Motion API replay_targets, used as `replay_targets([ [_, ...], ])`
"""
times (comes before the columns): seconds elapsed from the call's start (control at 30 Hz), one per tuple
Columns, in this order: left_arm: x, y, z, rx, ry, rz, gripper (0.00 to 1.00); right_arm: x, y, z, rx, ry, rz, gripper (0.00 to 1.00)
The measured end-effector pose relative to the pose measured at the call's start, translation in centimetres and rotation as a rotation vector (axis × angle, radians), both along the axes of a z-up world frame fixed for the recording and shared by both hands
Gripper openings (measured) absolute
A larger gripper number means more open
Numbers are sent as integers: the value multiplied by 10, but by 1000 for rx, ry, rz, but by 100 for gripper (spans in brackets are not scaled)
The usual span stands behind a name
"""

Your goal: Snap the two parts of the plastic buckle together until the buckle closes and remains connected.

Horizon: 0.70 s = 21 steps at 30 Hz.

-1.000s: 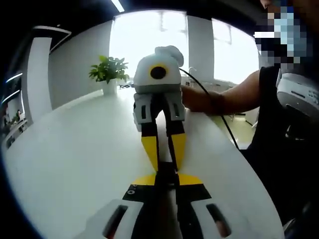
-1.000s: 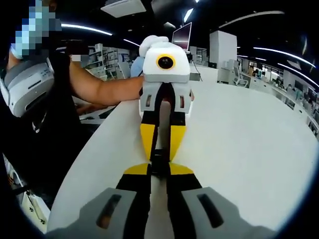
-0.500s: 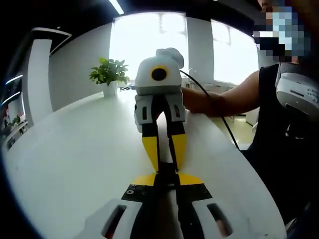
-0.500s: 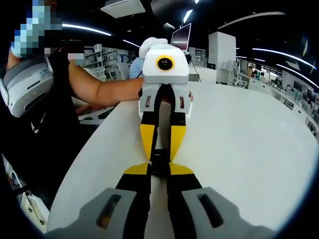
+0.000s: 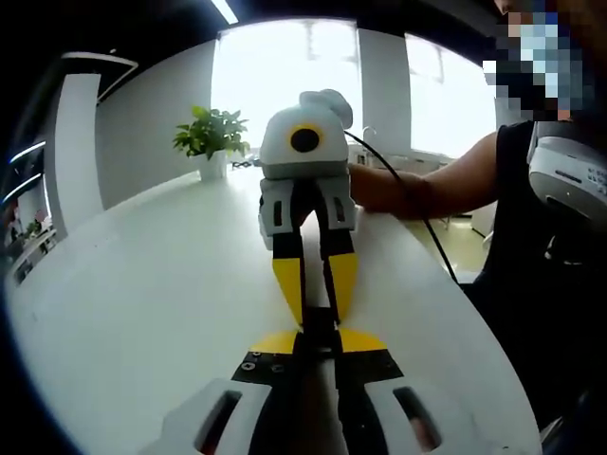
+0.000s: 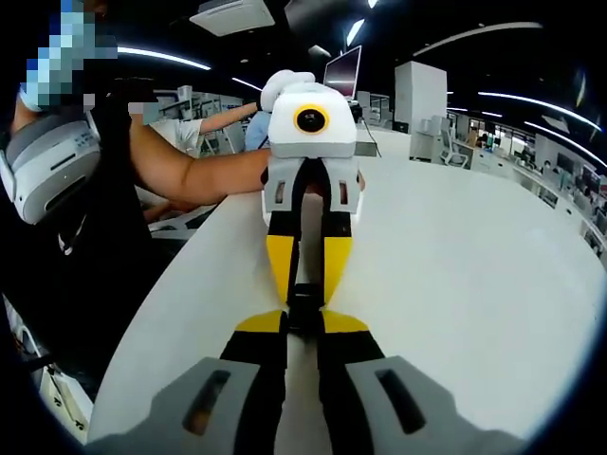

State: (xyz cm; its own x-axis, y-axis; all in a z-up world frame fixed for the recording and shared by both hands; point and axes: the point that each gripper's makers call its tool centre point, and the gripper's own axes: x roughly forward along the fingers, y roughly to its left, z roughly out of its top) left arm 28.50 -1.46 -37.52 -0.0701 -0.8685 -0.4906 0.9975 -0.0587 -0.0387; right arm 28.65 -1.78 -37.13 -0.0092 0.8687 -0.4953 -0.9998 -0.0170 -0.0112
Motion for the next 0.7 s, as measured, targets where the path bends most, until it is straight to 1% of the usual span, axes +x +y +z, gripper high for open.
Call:
replay_targets([
  [0.07,0,1,0,7,-8,-2,10,-1,1,0,6,9,0,10],
  [0.3,-2,2,1,7,10,-10,10,-2,2,0,10,23,2,10],
  [0.7,2,1,1,4,2,-8,10,0,2,0,14,16,3,10],
])
